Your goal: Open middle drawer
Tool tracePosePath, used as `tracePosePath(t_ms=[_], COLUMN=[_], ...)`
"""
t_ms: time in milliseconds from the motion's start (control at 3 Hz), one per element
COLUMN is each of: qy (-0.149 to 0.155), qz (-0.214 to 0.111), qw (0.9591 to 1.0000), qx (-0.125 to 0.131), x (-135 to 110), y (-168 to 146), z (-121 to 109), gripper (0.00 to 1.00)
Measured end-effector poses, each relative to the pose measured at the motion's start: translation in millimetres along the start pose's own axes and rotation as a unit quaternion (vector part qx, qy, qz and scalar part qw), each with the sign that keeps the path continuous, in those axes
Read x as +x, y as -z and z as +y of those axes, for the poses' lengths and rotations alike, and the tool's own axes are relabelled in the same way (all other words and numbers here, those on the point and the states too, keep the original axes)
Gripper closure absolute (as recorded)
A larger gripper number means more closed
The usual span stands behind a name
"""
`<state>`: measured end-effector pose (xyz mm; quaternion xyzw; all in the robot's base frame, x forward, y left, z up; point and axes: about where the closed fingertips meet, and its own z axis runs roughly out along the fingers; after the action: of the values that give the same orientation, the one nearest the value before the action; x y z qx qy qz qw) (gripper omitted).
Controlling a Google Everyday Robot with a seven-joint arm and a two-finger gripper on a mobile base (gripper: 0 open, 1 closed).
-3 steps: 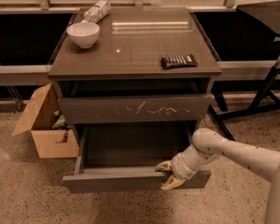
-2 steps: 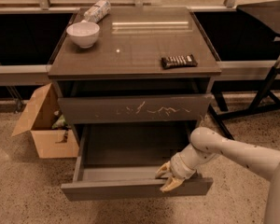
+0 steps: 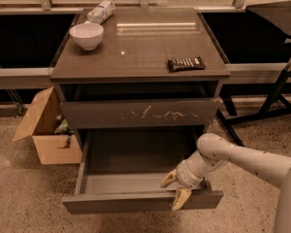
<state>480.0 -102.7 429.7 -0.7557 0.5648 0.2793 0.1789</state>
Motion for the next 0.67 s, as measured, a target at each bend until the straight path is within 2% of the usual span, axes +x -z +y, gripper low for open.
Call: tracePosePath(t_ms=[333, 667], qy=[0.000, 0.017], qz=[0.000, -0.011], qw=[1.0000, 0.9998], qx=[0.000, 0.003], x=[-0.1, -5.1], y=[0.2, 17.7], z=[0.0, 2.4], gripper=[0.00, 0.00])
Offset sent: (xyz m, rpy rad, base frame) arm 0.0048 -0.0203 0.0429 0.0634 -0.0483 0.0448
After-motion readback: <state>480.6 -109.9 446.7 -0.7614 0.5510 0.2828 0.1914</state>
